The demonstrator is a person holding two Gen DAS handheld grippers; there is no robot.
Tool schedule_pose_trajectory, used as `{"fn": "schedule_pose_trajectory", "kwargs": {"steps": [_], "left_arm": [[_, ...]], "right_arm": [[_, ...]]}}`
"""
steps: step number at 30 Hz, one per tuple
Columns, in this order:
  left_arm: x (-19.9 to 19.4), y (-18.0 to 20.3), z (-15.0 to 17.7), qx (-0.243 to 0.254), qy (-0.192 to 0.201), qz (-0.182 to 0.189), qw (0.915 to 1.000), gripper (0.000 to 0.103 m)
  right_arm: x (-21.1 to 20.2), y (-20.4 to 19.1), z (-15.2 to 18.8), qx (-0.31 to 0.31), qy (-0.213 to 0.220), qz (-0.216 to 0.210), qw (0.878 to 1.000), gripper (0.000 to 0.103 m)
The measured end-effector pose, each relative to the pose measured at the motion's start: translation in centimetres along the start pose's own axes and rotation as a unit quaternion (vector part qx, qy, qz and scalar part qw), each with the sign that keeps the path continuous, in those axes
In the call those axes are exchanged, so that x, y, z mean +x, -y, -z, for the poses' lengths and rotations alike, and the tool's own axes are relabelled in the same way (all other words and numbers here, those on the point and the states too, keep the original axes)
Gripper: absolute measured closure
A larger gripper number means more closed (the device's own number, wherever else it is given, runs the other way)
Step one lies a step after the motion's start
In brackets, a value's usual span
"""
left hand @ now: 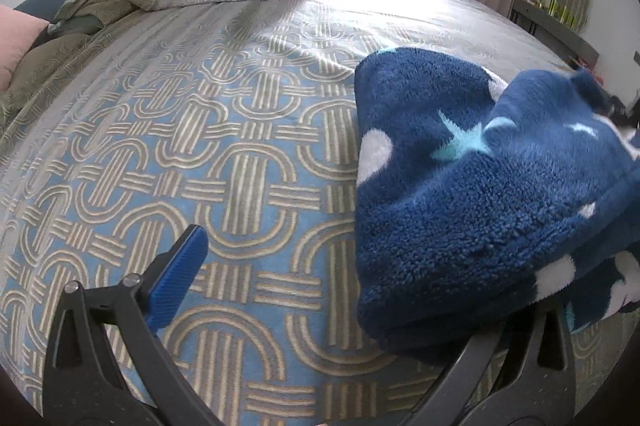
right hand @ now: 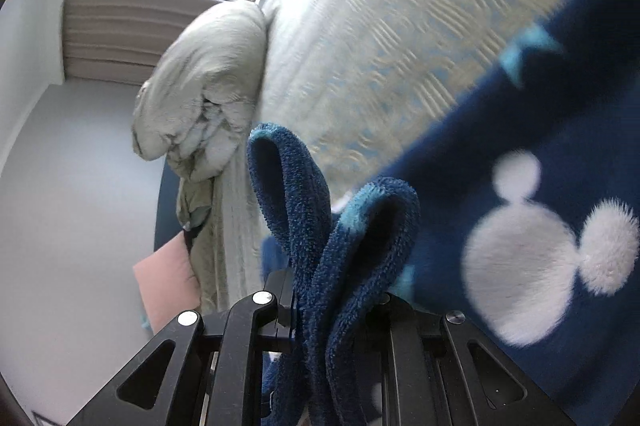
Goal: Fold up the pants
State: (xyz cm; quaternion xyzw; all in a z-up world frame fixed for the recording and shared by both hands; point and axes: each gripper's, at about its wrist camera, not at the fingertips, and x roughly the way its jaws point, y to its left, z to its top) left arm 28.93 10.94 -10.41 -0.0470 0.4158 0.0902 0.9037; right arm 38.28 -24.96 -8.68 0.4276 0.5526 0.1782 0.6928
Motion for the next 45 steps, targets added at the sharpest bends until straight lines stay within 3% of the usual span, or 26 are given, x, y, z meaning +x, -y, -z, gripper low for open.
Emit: {"fn": "schedule_pose_trajectory", "kwargs": {"steps": [4,8,10,12,14,16,17,20,21,25,30,32,37,45], "left_arm": [[-0.1,0.1,0.2,0.006,-0.008,0.005,0.9999,0.0],[-1.0,-0.1,0.7,0.017,-0.028,0.017,0.9993,0.0],[-2.1,-0.7,1.3,0.021,-0.033,0.027,0.9989,0.0],[-3.4,-1.5,1.7,0.02,-0.034,0.036,0.9986,0.0],[-5.0,-2.5,1.5,0.006,-0.025,0.048,0.9985,0.0],[-6.7,-3.5,0.6,-0.018,-0.004,0.073,0.9971,0.0],[-7.6,-4.0,-0.2,-0.035,0.01,0.098,0.9945,0.0],[-8.8,-4.0,-3.2,-0.061,0.046,0.131,0.9884,0.002],[-8.6,-3.3,-4.4,-0.056,0.056,0.131,0.9882,0.007],[-4.7,-0.5,-7.8,-0.065,0.036,0.153,0.9855,0.049],[2.7,3.1,-9.8,-0.052,0.0,0.102,0.9934,0.057],[5.0,3.7,-9.3,-0.042,-0.012,0.066,0.9969,0.056],[5.8,4.0,-8.4,-0.041,0.012,-0.003,0.9991,0.029],[5.3,4.0,-8.0,-0.021,0.018,-0.042,0.9987,0.02]], "right_arm": [[0.0,3.5,0.5,0.041,0.002,0.019,0.999,0.08],[-1.0,3.8,0.9,0.038,0.011,0.018,0.999,0.077],[-2.1,2.7,1.3,0.019,0.033,0.055,0.998,0.068],[-3.9,1.3,2.1,-0.011,0.07,0.095,0.993,0.048],[-5.7,-0.3,3.1,-0.041,0.116,0.131,0.984,0.037],[-7.0,-1.5,4.2,-0.065,0.14,0.128,0.98,0.038],[-7.3,-2.1,4.6,-0.076,0.144,0.114,0.98,0.041],[-7.4,-4.3,6.6,-0.119,0.137,0.074,0.981,0.083],[-7.0,-5.0,7.1,-0.133,0.132,0.072,0.98,0.088],[-3.8,-6.5,9.2,-0.192,0.109,0.103,0.97,0.089],[-0.3,-4.6,10.9,-0.207,0.094,0.147,0.963,0.089],[-0.5,-3.1,11.3,-0.2,0.102,0.156,0.962,0.089],[-1.7,-0.2,12.2,-0.194,0.121,0.129,0.965,0.1],[-2.5,1.7,12.1,-0.175,0.132,0.08,0.972,0.102]]}}
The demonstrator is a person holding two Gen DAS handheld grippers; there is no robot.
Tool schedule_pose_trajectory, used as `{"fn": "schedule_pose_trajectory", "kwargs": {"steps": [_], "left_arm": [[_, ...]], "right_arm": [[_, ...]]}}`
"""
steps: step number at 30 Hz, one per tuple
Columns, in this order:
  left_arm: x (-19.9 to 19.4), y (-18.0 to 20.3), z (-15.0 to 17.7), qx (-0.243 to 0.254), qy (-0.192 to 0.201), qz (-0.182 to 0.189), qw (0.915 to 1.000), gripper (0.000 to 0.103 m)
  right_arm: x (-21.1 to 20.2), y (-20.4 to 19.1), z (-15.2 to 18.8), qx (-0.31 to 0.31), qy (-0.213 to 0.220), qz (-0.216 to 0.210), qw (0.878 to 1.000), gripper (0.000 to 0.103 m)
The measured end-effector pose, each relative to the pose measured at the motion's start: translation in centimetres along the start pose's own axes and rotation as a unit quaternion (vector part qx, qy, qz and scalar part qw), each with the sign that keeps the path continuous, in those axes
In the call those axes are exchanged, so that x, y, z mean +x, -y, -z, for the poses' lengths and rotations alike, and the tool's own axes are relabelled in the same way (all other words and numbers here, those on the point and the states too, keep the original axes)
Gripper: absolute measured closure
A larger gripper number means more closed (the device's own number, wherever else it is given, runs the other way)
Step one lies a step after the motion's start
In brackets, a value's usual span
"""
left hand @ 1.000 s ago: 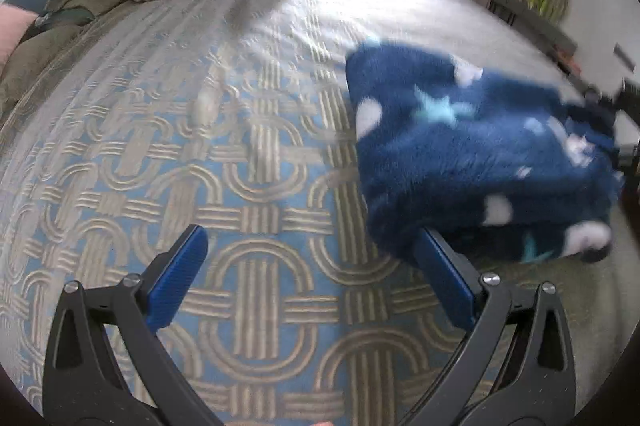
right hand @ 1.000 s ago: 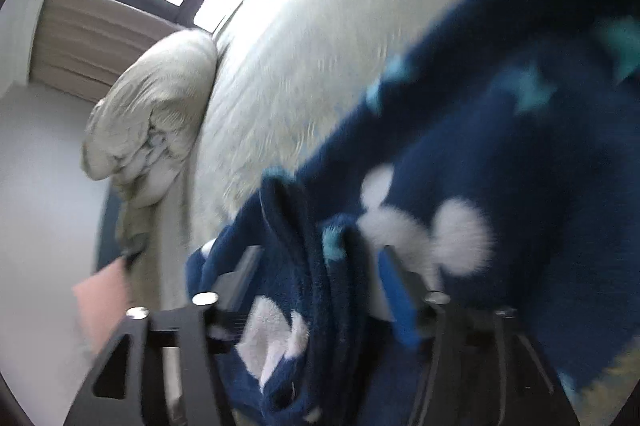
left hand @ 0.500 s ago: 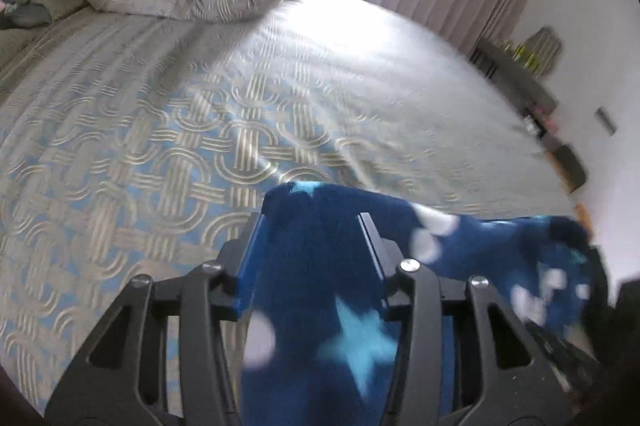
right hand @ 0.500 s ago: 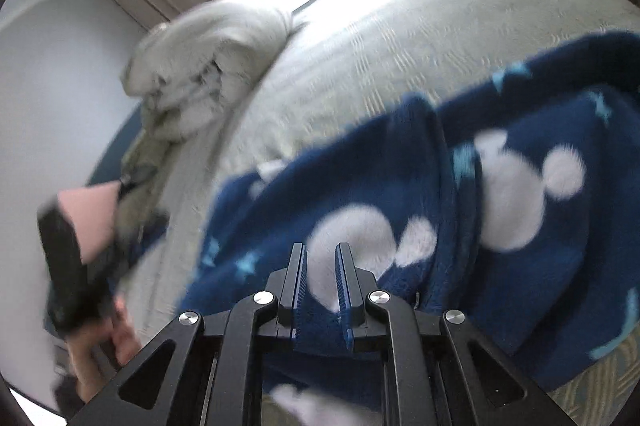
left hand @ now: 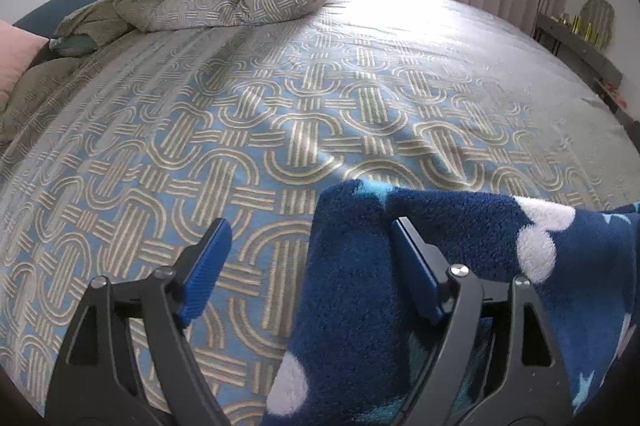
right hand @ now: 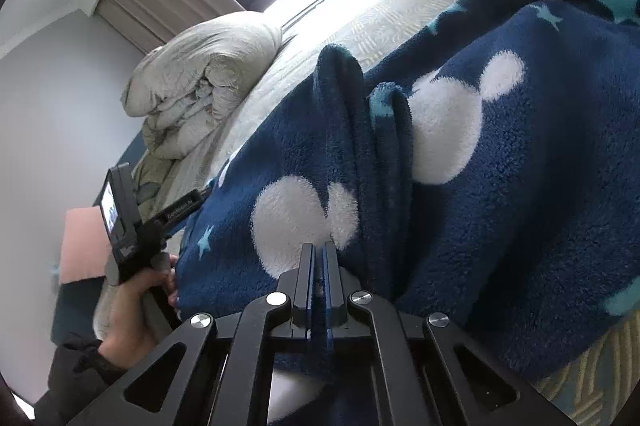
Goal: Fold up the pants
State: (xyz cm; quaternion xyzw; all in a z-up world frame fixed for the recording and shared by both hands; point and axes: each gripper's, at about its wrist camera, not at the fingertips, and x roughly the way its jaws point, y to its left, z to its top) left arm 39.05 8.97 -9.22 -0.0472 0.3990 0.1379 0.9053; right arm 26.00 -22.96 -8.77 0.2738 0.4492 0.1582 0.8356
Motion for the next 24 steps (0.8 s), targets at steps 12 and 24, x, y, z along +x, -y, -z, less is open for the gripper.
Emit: {"fn": "schedule_pose_trajectory", "kwargs": {"steps": [12,24], "left_arm": [[-10.2,3.5,1.9,0.034,0.087,0.028,0.9953,0.02],[-9.0,13.2,8.7,0.165,0.038,0.116,0.9786,0.003]], "right_arm": [[-2.9,3.3,-1.3,0.095,0.088,-0.109,0.986,0.031],[-13.9,12.8,0.2,0.271,0.319,0.093,0.903,0.021]]}}
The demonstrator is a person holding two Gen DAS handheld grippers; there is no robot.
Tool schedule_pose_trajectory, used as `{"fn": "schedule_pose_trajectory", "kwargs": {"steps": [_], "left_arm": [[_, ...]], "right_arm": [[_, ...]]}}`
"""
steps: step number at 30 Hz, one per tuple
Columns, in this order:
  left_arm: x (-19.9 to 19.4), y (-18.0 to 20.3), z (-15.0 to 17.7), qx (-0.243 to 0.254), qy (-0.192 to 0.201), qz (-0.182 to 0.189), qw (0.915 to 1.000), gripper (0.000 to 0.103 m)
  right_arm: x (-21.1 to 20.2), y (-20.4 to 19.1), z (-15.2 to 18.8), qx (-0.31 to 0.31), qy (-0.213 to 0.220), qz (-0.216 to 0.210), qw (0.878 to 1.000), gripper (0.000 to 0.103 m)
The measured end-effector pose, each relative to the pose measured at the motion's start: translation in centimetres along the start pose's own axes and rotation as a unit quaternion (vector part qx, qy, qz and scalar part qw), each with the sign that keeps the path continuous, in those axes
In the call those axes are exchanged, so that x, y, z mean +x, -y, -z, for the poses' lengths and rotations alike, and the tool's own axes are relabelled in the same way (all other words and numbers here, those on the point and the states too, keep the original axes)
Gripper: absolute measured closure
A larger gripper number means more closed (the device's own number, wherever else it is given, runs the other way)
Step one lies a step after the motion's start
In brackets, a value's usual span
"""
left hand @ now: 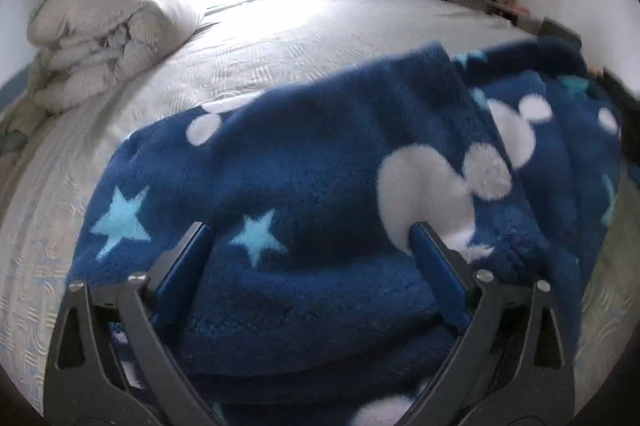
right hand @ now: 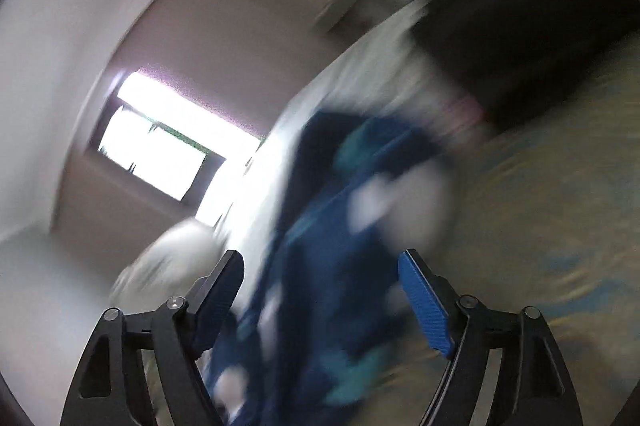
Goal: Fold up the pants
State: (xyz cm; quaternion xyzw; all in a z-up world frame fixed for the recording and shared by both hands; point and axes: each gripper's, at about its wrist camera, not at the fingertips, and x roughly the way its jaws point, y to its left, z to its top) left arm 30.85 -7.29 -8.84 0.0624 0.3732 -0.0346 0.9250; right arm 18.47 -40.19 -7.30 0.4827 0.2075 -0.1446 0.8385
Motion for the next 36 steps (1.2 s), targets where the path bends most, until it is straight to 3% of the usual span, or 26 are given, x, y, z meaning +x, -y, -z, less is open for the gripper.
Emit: {"fn": "schedule_pose_trajectory", "kwargs": {"steps": [4,11,18,22,23,25,26,31,36], "left_arm": [[0.5,-0.5,0.0,-0.016,-0.007,0.017,0.9997,0.001],[0.9,-0.3,0.3,-0.011,-0.006,0.008,0.9999,0.0],[0.8,0.5,0.5,-0.007,-0.01,0.0,0.9999,0.0],[0.7,0.5,0.6,-0.011,-0.011,0.004,0.9999,0.0],[0.8,0.4,0.6,-0.012,-0.011,0.006,0.9998,0.0],[0.8,0.3,0.5,-0.013,-0.012,0.008,0.9998,0.0],[0.8,0.2,0.5,-0.013,-0.012,0.008,0.9998,0.0],[0.8,-0.1,0.4,-0.015,-0.013,0.012,0.9997,0.0],[0.7,-0.3,0.5,-0.018,-0.011,0.016,0.9997,0.0]], "right_arm": [[0.5,2.2,-1.4,0.054,0.0,-0.002,0.999,0.021],[4.2,0.0,-2.4,-0.018,-0.035,0.063,0.997,0.021],[8.7,0.7,-5.3,0.037,-0.133,0.003,0.99,0.02],[10.3,1.5,-6.8,0.073,-0.17,-0.006,0.983,0.021],[10.6,1.6,-6.7,0.078,-0.18,0.004,0.98,0.027],[10.8,2.2,-7.1,0.08,-0.188,0.024,0.979,0.054],[11.1,2.5,-7.3,0.08,-0.194,0.033,0.977,0.074],[9.9,1.8,-6.4,0.069,-0.169,0.03,0.983,0.084],[7.7,-3.6,-6.3,-0.008,-0.138,0.016,0.99,0.085]]}}
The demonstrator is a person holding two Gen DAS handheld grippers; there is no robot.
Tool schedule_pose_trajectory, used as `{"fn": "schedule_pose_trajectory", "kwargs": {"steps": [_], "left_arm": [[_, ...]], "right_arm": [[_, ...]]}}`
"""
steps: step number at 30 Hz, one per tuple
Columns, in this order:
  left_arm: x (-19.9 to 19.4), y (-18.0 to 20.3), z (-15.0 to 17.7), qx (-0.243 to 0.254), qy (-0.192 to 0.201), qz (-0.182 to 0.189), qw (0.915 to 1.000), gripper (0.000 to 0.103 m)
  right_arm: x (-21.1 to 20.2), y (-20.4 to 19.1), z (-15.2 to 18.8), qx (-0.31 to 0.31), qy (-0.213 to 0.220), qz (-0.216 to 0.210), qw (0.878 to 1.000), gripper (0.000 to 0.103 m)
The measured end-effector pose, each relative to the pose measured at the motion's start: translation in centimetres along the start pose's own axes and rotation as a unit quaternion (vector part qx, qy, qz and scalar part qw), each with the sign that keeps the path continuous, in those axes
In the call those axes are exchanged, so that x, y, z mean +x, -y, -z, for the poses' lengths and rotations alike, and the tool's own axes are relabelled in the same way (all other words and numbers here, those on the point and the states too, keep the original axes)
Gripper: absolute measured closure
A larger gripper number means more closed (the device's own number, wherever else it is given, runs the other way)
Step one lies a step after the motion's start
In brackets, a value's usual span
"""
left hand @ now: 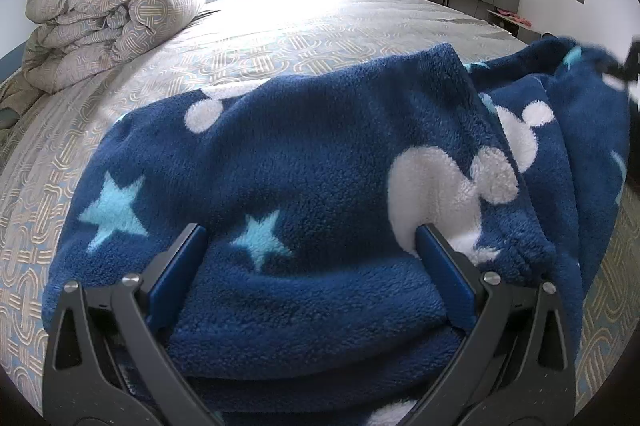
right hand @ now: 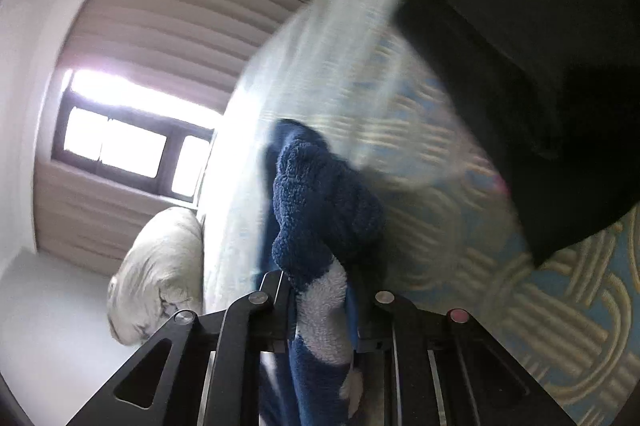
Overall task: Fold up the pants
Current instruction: 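Grasp the pants fold with the right gripper while the left gripper grasps beside it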
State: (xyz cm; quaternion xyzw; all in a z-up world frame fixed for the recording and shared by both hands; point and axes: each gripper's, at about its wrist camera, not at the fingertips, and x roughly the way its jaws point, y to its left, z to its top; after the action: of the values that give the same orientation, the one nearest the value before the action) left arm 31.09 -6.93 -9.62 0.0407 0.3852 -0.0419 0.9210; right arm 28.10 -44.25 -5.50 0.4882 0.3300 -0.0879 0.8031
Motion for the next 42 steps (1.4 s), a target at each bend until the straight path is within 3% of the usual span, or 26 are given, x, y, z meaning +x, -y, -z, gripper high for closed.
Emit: {"fn": "schedule_pose_trajectory", "kwargs": {"steps": [4,12,18,21,25,30,33,35,40,42], "left_arm": [[0.0,0.0,0.0,0.0,0.0,0.001,1.0,0.0],[-0.1,-0.2,0.0,-0.006,-0.001,0.007,1.0,0.0],[-0.4,-0.6,-0.2,-0.015,-0.002,0.021,0.9997,0.0],[-2.2,-2.5,-0.5,-0.056,0.025,0.038,0.9974,0.002],[-5.2,-8.5,-0.7,-0.16,0.056,0.066,0.9833,0.002],[-6.6,-17.8,-0.5,-0.255,0.076,0.041,0.9631,0.002],[-5.7,-22.0,0.6,-0.298,0.065,0.032,0.9517,0.002],[-4.6,-23.2,1.8,-0.308,0.052,0.029,0.9493,0.002],[-1.5,-22.4,4.7,-0.299,0.008,0.033,0.9538,0.004],[-1.6,-22.8,4.9,-0.315,0.012,0.044,0.9481,0.005]], "right_arm": [[-1.1,-5.1,1.2,-0.069,0.006,-0.003,0.998,0.085],[-1.1,-14.3,5.7,-0.171,0.008,-0.053,0.984,0.086],[-1.6,-17.2,9.2,-0.212,-0.008,-0.081,0.974,0.086],[-2.0,-18.6,11.0,-0.235,-0.013,-0.087,0.968,0.086],[-3.0,-19.8,13.3,-0.273,-0.007,-0.089,0.958,0.086],[-3.0,-21.3,15.5,-0.303,-0.015,-0.095,0.948,0.086],[-2.2,-22.3,17.1,-0.319,-0.032,-0.102,0.942,0.086],[-1.5,-23.1,18.8,-0.337,-0.042,-0.103,0.935,0.086],[1.0,-24.4,23.5,-0.377,-0.08,-0.103,0.917,0.086],[2.2,-24.9,25.9,-0.401,-0.097,-0.097,0.906,0.086]]}}
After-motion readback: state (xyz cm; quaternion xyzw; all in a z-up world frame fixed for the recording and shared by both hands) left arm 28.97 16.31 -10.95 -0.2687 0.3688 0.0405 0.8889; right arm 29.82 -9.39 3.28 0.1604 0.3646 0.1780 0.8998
